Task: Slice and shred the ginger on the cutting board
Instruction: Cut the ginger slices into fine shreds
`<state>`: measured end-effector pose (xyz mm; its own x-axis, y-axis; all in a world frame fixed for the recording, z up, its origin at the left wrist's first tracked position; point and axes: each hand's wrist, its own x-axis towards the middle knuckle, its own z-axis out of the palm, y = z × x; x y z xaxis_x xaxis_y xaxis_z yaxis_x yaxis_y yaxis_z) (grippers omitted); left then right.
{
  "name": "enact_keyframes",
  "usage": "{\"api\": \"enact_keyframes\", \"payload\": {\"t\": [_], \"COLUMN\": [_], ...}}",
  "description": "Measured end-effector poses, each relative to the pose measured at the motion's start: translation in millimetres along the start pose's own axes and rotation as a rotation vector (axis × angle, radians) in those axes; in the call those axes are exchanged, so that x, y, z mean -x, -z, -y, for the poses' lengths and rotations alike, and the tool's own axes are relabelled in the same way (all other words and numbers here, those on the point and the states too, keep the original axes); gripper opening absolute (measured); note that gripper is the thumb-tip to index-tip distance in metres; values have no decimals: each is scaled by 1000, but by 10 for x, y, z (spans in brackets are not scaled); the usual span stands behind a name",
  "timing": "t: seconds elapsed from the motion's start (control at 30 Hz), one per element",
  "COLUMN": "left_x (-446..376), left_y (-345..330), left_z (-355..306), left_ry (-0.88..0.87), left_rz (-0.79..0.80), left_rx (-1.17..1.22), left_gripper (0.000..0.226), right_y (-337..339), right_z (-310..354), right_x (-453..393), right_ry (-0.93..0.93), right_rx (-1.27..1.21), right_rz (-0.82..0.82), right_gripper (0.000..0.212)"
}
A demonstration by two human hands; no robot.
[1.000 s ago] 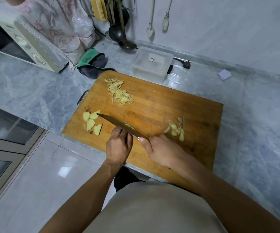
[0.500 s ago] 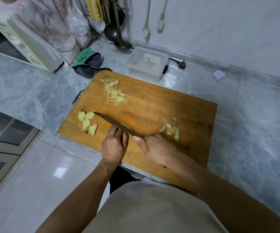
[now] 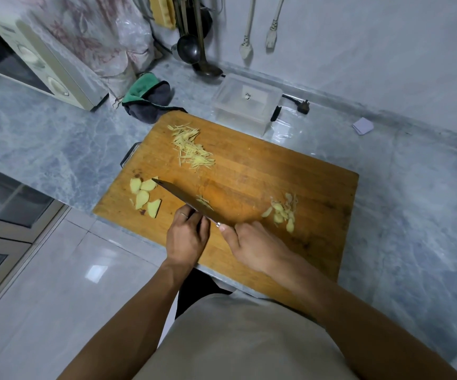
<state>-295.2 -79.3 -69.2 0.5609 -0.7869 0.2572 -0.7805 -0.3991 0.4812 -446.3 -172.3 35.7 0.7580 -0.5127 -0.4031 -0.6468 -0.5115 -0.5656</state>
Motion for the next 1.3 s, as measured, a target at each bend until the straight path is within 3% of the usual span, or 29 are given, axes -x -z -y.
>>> {"api": "enact_keyframes", "payload": {"t": [0.33, 0.7, 1.13, 1.3], "left_x": [24, 9, -4, -6], "left_y": [31, 78, 110, 122], "left_z": [-44, -37, -61, -50], "left_ry": [68, 67, 107, 67], "left_rz": [-72, -10, 21, 6], "left_rx": [99, 78, 86, 100], "left_gripper": [10, 10, 18, 36], "right_y": [69, 26, 29, 28], "right_z": [-24, 62, 49, 36], "right_x": [24, 42, 83, 77], "right_ry": [7, 13, 35, 20], "right_rx": [20, 82, 112, 100], "right_rz": [-9, -12, 4, 20], "right_gripper": [60, 60, 60, 57]}}
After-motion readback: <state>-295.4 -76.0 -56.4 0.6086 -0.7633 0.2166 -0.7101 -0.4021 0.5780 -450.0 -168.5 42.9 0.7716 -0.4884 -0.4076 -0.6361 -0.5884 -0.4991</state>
